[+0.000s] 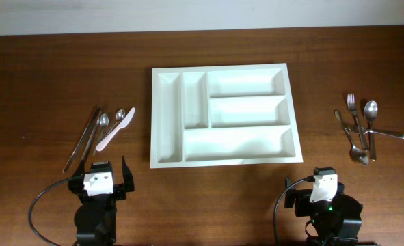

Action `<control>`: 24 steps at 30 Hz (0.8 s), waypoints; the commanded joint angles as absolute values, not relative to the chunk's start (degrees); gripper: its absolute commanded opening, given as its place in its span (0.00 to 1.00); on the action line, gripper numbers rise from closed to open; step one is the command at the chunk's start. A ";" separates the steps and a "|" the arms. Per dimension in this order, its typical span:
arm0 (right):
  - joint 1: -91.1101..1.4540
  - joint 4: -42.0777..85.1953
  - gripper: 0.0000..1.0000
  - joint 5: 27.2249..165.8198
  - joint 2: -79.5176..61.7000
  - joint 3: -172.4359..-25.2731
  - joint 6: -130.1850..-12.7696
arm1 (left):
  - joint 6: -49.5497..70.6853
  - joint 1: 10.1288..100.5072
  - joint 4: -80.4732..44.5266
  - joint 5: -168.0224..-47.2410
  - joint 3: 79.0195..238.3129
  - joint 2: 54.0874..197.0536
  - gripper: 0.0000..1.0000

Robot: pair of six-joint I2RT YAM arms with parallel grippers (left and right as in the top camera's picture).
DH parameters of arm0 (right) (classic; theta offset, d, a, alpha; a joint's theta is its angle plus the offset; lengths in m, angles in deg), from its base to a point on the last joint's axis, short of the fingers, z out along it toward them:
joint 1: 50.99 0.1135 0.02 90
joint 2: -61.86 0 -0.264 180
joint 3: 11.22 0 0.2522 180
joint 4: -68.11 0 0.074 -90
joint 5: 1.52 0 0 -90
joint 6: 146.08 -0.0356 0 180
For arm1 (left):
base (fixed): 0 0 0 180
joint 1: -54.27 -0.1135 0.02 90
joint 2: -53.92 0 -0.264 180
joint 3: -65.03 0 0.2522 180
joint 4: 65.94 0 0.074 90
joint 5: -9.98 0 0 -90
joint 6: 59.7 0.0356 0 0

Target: Pack container

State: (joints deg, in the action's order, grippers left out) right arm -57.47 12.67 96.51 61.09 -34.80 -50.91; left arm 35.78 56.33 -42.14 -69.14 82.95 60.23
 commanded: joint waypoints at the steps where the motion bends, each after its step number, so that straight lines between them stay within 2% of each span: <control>1: -57.01 12.87 0.99 96.82 61.66 -34.47 -50.52 | 36.41 55.96 -42.33 -69.75 81.93 59.64 0.99; 24: -56.99 12.81 0.99 96.16 61.66 -34.47 -50.52 | 36.41 55.96 -42.33 -69.75 81.93 59.64 0.99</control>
State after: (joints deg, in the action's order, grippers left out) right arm -57.47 12.67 96.47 61.09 -34.80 -50.91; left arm 35.78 56.33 -42.14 -69.14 82.95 60.21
